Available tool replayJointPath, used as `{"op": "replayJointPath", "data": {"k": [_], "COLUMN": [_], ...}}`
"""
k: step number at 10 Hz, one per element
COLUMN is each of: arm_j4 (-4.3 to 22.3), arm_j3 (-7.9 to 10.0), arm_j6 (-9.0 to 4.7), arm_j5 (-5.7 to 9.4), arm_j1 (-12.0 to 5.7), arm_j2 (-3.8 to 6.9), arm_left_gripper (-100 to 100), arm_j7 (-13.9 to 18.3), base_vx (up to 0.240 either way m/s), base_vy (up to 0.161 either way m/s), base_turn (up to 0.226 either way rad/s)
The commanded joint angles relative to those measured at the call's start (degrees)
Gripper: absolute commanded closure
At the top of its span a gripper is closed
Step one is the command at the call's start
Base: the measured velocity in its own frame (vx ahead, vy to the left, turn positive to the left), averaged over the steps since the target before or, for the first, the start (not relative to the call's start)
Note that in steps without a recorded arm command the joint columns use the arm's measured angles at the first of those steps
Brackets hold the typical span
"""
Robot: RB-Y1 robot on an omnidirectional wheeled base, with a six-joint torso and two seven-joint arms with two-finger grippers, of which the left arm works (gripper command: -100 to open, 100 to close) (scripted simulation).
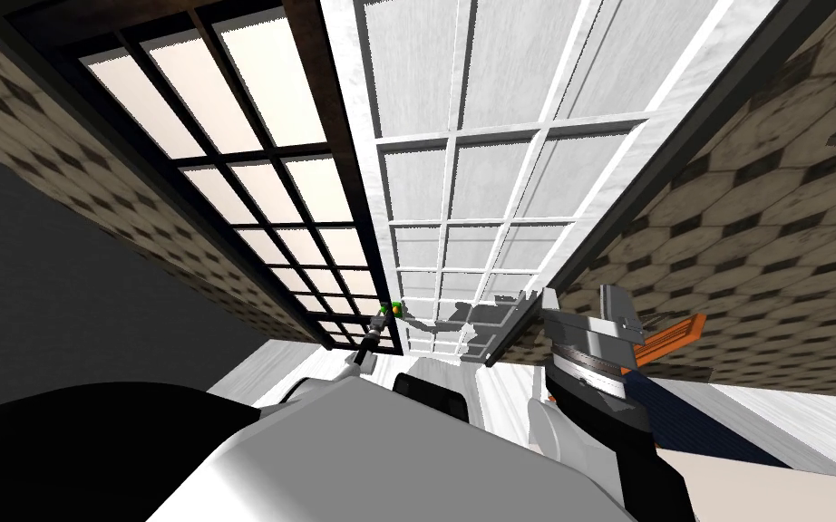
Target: Pull the door open
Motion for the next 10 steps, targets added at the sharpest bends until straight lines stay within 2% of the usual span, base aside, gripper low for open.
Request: {"op": "replayJointPath", "data": {"k": [1, 3, 4, 7, 8, 10], "arm_j4": [-0.08, -0.08, 0.45, 0.71, 1.11, 1.11], "arm_j3": [0.3, 0.3, 0.17, 0.3, 0.49, 0.49], "arm_j6": [-0.14, -0.14, 0.11, 0.17, 0.28, 0.28], "arm_j5": [0.17, 0.17, 0.25, 0.43, 0.69, 0.69], "arm_j1": [0.06, 0.06, 1.0, 1.61, 2.52, 2.52], "arm_j2": [0.39, 0.39, 0.34, 0.58, 0.94, 0.94], "arm_left_gripper": [100, 100, 100, 100, 100, 100], "arm_j7": [0.0, 0.0, 0.88, 1.45, 2.31, 2.31], "base_vx": [0.0, 0.0, -0.099, -0.118, -0.135, -0.106], "base_vy": [0.0, 0.0, -0.013, -0.014, 0.014, 0.002], "base_turn": [0.0, 0.0, -0.001, 0.022, 0.048, 0.017]}}
